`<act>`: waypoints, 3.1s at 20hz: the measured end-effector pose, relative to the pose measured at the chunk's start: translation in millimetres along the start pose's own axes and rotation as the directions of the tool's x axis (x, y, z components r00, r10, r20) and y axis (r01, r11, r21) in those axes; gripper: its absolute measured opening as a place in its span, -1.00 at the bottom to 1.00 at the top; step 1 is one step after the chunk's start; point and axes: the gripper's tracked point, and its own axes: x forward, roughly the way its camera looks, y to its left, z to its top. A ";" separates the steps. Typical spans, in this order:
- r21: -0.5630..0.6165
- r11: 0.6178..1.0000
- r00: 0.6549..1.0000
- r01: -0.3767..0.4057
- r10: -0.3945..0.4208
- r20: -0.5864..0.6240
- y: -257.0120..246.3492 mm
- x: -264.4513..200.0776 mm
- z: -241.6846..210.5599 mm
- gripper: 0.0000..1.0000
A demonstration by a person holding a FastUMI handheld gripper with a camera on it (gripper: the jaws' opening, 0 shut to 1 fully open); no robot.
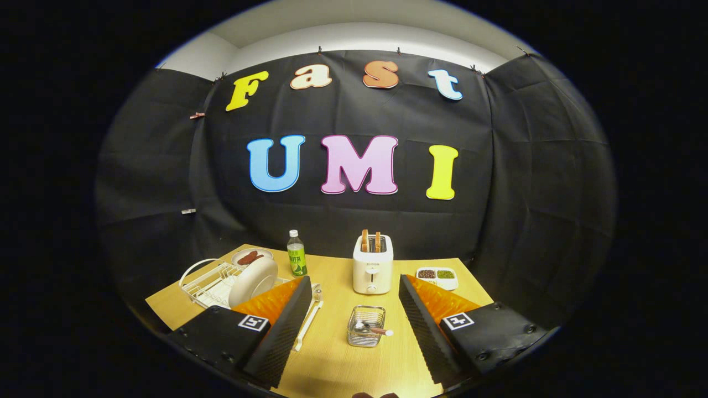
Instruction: Take the plate from the dish rack, then take the spoon from the basket and place it into the plate.
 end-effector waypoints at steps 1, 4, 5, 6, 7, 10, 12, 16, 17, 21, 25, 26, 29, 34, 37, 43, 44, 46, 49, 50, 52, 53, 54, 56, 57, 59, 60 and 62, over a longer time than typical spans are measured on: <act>0.005 1.000 1.000 -0.004 0.004 -0.002 2.8 1.5 -0.5 0.95; 0.027 1.000 1.000 -0.003 0.003 -0.009 6.4 7.3 -0.7 0.95; 0.034 0.999 1.000 -0.001 0.001 -0.013 7.2 9.9 -1.0 0.95; 0.042 0.999 1.000 0.000 0.001 -0.016 8.6 11.9 -1.1 0.95; 0.050 0.999 1.000 -0.002 0.003 -0.018 10.2 12.5 -1.3 0.95; 0.044 0.999 0.999 -0.025 0.026 -0.026 22.7 17.6 2.5 0.95; 0.031 0.998 0.998 -0.062 0.063 -0.023 38.9 21.8 8.8 0.95; 0.005 0.989 0.988 -0.150 0.150 -0.042 81.5 37.6 18.9 0.97; 0.005 0.985 0.983 -0.173 0.173 -0.057 93.1 43.6 19.6 0.97; 0.046 0.967 0.959 -0.251 0.255 -0.122 133.6 69.3 21.2 0.97; 0.086 0.948 0.931 -0.306 0.317 -0.182 173.4 95.4 19.0 0.97; 0.085 0.943 0.922 -0.322 0.333 -0.198 184.7 102.4 14.9 0.97; 0.090 0.934 0.894 -0.347 0.358 -0.269 210.5 125.2 -6.5 0.97; 0.064 0.946 0.856 -0.317 0.315 -0.411 226.5 165.6 -57.4 0.98; 0.069 0.955 0.824 -0.287 0.283 -0.491 227.2 182.0 -89.6 0.98; 0.139 0.969 0.756 -0.205 0.247 -0.606 229.3 205.3 -127.6 0.82; 0.141 0.971 0.747 -0.194 0.240 -0.620 228.2 205.5 -130.4 0.68; 0.149 0.973 0.728 -0.178 0.232 -0.645 228.0 206.4 -134.6 0.41; 0.150 0.977 0.702 -0.149 0.211 -0.680 224.8 203.1 -137.5 0.19; 0.150 0.979 0.691 -0.136 0.202 -0.694 221.7 201.9 -136.4 0.15; 0.158 0.981 0.673 -0.111 0.191 -0.715 218.3 202.3 -137.0 0.01; 0.164 0.982 0.669 -0.094 0.184 -0.720 217.2 201.9 -137.0 -0.05; 0.166 0.984 0.669 -0.066 0.167 -0.724 215.0 201.9 -135.0 -0.11; 0.161 0.987 0.670 -0.017 0.131 -0.731 213.6 202.3 -135.5 -0.22; 0.153 0.988 0.673 -0.004 0.116 -0.730 214.1 201.2 -133.4 -0.27; 0.136 0.990 0.685 0.034 0.076 -0.725 210.5 203.3 -130.1 -0.29; 0.136 0.989 0.689 0.050 0.065 -0.722 211.9 203.4 -125.7 -0.33; 0.118 0.990 0.695 0.072 0.035 -0.719 209.7 204.6 -124.2 -0.38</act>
